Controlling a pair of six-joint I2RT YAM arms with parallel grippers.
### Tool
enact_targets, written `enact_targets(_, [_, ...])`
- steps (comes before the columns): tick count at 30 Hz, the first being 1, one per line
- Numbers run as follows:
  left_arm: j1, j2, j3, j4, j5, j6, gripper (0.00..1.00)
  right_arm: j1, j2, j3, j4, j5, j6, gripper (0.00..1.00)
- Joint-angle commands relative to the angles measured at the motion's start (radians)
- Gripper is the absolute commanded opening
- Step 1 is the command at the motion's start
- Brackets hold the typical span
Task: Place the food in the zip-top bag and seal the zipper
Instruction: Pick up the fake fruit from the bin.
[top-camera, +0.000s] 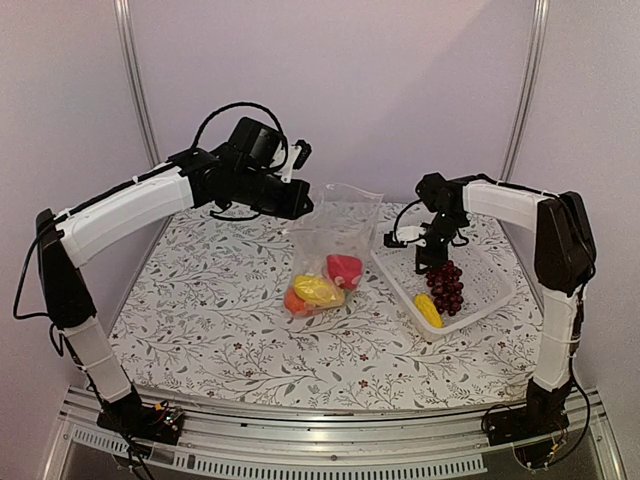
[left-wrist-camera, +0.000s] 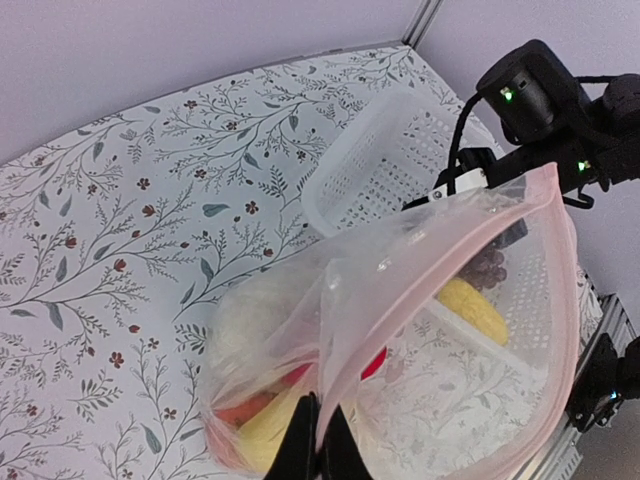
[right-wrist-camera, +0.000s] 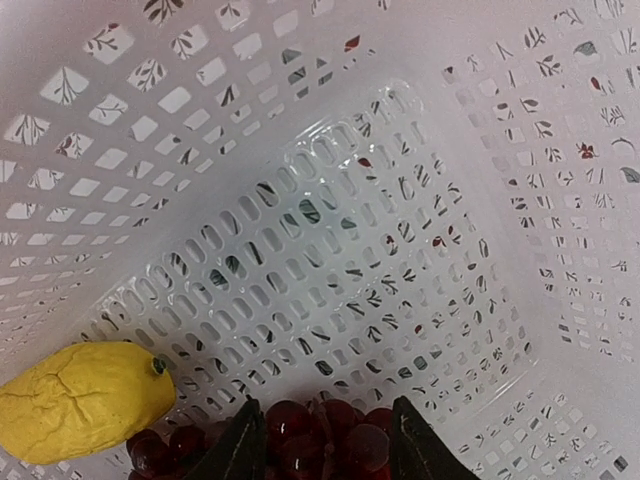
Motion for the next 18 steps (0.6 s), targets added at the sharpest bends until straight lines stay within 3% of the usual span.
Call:
enact_targets(1, [0.013,-0.001,-0.011,0.013,0.009,-0.009,0.00,0.004,0.041,-0.016,-0.024,0.029,-0.014,0.41])
enact_targets(9, [0.013,-0.008,-0.017,0.013,0.010,-0.011,0.00,0.005,0.061,-0.037,-0.002,0.055,-0.017,0.36])
enact_targets(18, [0.012,-0.009,-0.024,0.018,0.016,-0.018,0.00,0.004,0.056,-0.014,0.006,0.060,-0.005,0.00])
